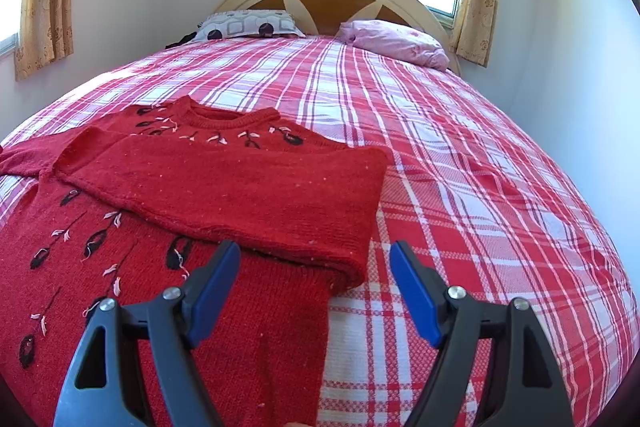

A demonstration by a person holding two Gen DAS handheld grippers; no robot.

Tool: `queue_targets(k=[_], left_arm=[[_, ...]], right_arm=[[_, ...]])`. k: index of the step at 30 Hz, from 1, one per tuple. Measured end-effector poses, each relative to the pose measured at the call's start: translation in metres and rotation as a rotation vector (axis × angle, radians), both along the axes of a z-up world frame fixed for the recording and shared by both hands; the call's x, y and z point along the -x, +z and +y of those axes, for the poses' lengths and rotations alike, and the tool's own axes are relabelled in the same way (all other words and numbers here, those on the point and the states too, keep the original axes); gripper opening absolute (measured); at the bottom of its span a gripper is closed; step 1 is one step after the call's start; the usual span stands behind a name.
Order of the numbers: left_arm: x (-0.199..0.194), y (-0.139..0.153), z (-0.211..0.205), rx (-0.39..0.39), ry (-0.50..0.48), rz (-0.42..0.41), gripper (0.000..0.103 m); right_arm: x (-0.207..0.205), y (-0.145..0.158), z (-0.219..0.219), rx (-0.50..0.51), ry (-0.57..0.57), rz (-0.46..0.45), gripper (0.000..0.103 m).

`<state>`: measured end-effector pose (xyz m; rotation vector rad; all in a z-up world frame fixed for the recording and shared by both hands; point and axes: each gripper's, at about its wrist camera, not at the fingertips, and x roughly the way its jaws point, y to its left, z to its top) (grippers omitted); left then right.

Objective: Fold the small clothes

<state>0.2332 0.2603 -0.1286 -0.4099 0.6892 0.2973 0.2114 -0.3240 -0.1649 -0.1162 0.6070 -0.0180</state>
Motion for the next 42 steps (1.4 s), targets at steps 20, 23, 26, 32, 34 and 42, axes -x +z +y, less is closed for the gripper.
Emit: queue_targets(k=[20,23,26,32,34,42], left_arm=[[-0.04,0.063,-0.16,0.081,-0.326,-0.124,0.011],[-0.048,0.071,-0.185,0.101,-0.366,-0.138,0.011],[-0.052,0.08,-0.21,0.108,-0.408,-0.154,0.011],[-0.059,0.095,-0.251,0.134,-0.467,-0.178,0.011],[-0.062,0.101,-0.268,0.148,-0.496,-0.191,0.011],[-0.069,0.114,-0.325,0.169,-0.58,-0.212,0.011]], right_arm=[[0.003,0.003,-0.012,-0.067,-0.033,-0.023,0.083],[0.005,0.007,-0.014,-0.079,-0.037,-0.031,0.083],[0.005,0.006,-0.016,-0.083,-0.049,-0.035,0.088],[0.005,0.002,-0.02,-0.106,-0.058,-0.031,0.088],[0.005,0.002,-0.022,-0.114,-0.062,-0.032,0.088],[0.009,0.002,-0.028,-0.147,-0.072,-0.046,0.088]])
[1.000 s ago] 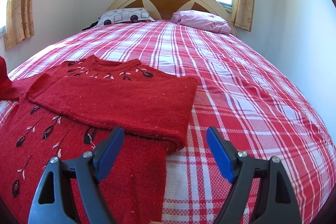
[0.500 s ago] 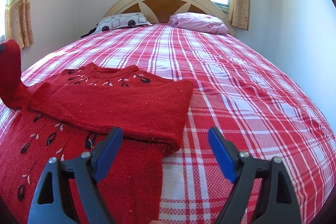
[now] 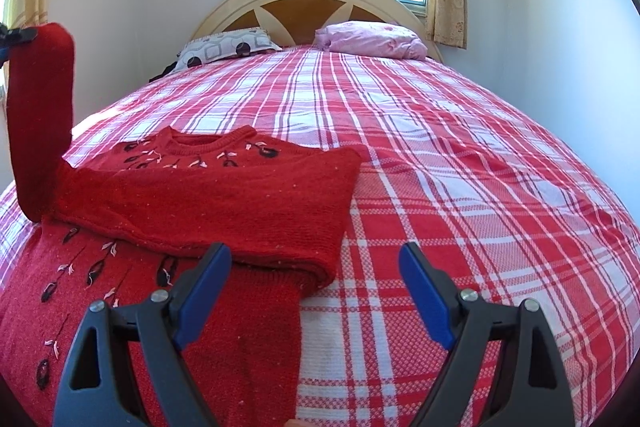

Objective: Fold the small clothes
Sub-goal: 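Grasp and lift the other sleeve with the left gripper, fold it over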

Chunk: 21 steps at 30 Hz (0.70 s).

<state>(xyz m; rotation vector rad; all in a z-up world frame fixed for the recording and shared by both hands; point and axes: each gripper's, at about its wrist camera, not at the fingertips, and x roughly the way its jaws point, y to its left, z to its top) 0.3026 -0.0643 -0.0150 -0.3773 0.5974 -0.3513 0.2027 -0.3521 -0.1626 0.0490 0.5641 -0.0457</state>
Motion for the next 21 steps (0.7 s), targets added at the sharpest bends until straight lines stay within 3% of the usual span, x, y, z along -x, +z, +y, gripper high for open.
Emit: queue_targets(k=[16,21], left_arm=[[-0.016,-0.005,-0.078,0.016,-0.091,0.002,0.011],[-0.022,-0.022,-0.103,0.003,-0.087,0.007,0.011]], right_arm=[[-0.003,-0.004,-0.005,-0.025,-0.016,0.01,0.088],[-0.002,-0.004,-0.007,-0.034,-0.016,0.013,0.088]])
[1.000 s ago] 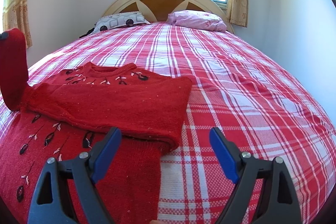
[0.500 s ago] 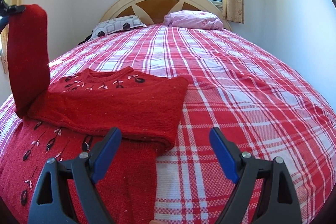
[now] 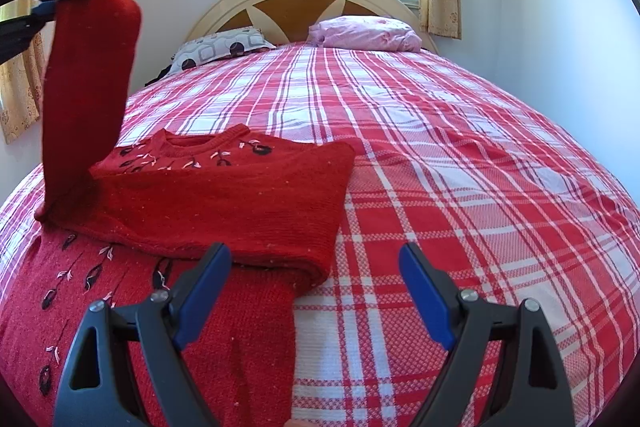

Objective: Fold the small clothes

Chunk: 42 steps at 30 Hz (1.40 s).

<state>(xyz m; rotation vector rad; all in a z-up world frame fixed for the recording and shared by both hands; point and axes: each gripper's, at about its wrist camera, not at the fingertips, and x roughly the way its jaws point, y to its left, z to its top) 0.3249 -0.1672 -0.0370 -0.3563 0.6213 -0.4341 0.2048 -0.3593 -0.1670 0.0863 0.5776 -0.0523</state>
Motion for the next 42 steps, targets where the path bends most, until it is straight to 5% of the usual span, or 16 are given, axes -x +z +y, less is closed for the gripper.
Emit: queue_targets(k=[7,11,15,17,19,25,28,32,36,42], left_arm=[[-0.017,-0.057,-0.04,-0.064,-0.007,0.114,0.013],[-0.024,-0.089,-0.06,-0.174,-0.04,0.205,0.021],[-0.016,-0.094,-0.067,-0.177,-0.097,0.217,0.029],[-0.008,-0.082,-0.067,-0.175,-0.102,0.169,0.057],[-0.002,-0.066,-0.063,-0.173,-0.097,0.099,0.075],[0.02,-0.05,-0.025,-0.31,-0.058,-0.036,0.077],[0.028,-0.07,0.024,-0.453,0.059,-0.046,0.077],[0.031,-0.097,0.095,-0.523,0.224,-0.003,0.077],[0.025,-0.127,0.16,-0.468,0.337,0.11,0.077],[0.006,-0.16,0.197,-0.283,0.318,0.281,0.077]], right_arm=[[-0.001,-0.002,-0.008,-0.043,-0.013,0.005,0.088],[-0.002,-0.003,-0.011,-0.063,-0.015,0.009,0.088],[-0.003,-0.004,-0.018,-0.113,-0.022,0.01,0.088],[-0.003,-0.005,-0.022,-0.139,-0.025,0.009,0.088],[-0.001,-0.005,-0.026,-0.16,-0.028,0.001,0.088],[0.006,-0.003,-0.03,-0.196,-0.02,-0.036,0.088],[0.01,-0.001,-0.032,-0.214,-0.018,-0.062,0.089],[0.013,0.005,-0.029,-0.212,0.017,-0.088,0.087],[0.005,0.02,-0.019,-0.227,0.077,-0.047,0.083],[-0.04,0.038,0.021,-0.128,0.143,0.082,0.066]])
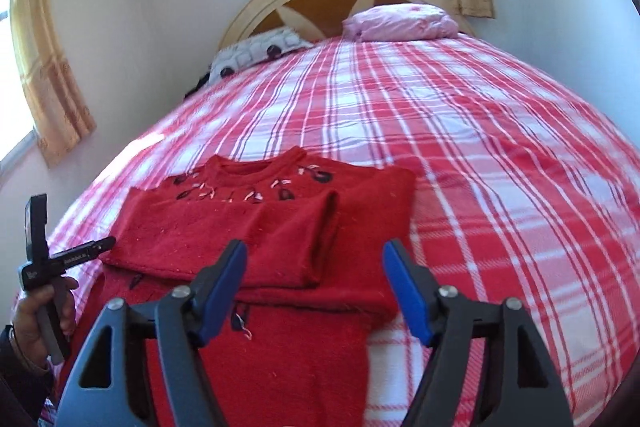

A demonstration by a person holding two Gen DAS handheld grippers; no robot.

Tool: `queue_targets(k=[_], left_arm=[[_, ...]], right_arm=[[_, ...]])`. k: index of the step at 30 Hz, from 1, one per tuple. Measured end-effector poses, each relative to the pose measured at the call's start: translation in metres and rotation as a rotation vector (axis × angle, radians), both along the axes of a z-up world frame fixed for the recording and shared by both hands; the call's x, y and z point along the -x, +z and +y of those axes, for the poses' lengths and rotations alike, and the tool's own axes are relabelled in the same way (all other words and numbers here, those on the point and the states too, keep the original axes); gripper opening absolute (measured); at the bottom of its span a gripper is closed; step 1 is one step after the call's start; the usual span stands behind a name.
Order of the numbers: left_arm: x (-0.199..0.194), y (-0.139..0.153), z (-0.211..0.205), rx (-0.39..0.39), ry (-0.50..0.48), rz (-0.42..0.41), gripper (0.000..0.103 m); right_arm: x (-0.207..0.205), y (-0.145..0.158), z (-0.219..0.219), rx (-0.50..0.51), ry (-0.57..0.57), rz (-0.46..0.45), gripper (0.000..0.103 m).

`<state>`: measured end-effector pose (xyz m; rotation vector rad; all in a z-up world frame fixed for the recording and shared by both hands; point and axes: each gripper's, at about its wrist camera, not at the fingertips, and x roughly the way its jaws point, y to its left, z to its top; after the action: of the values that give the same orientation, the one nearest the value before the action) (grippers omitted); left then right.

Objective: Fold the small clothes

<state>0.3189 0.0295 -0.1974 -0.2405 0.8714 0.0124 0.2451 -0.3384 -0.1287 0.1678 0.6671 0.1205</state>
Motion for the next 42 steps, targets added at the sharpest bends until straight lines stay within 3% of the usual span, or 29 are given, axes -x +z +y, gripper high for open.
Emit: queue_targets(k=[4,5,6,8,11,16,20,22,26,29,33,35,39,42], left_arm=[[0.006,-0.001,0.0,0.01,-0.027,-0.018,0.077],[0.007,-0.001,0.004,0.022,-0.03,-0.024,0.077],[0.007,-0.001,0.005,0.036,-0.031,-0.028,0.077],[0.011,-0.001,0.007,0.065,-0.027,-0.041,0.077],[0.013,0.004,0.004,0.058,-0.027,-0.065,0.077],[0.01,0.003,-0.005,0.008,-0.046,-0.056,0.077],[0.005,-0.001,-0.002,0.011,-0.032,-0.025,0.077],[0.007,-0.001,-0.003,-0.005,-0.025,-0.027,0.077],[0.011,0.0,0.0,-0.025,0.007,-0.035,0.077],[0.008,-0.002,-0.003,-0.05,0.003,-0.013,0.078],[0.01,-0.002,-0.007,-0.082,-0.006,-0.009,0.079],[0.01,-0.003,-0.006,-0.078,-0.005,-0.009,0.079],[0.01,-0.003,-0.008,-0.096,-0.006,-0.004,0.079],[0.01,-0.003,-0.008,-0.093,-0.006,-0.005,0.079]], right_arm=[[-0.043,-0.025,0.011,-0.006,-0.005,0.156,0.055],[-0.05,-0.033,0.012,-0.01,-0.014,0.194,0.047],[-0.054,-0.039,0.011,-0.02,-0.021,0.216,0.033],[-0.055,-0.046,0.007,-0.061,-0.026,0.232,0.016],[-0.041,-0.034,0.006,-0.048,-0.042,0.175,0.012],[-0.022,-0.013,0.002,-0.002,-0.078,0.094,0.011],[-0.04,-0.042,0.001,0.041,-0.088,0.19,0.012],[-0.038,-0.048,-0.003,0.029,-0.091,0.191,0.013],[-0.027,-0.038,-0.007,-0.004,-0.097,0.147,0.037],[-0.031,-0.043,-0.001,0.093,-0.113,0.189,0.038],[-0.027,-0.04,-0.008,0.057,-0.126,0.175,0.04],[-0.018,-0.031,-0.003,0.073,-0.137,0.126,0.044],[-0.009,-0.017,0.026,0.126,-0.061,0.045,0.044],[-0.023,-0.027,0.048,0.192,-0.014,0.105,0.038]])
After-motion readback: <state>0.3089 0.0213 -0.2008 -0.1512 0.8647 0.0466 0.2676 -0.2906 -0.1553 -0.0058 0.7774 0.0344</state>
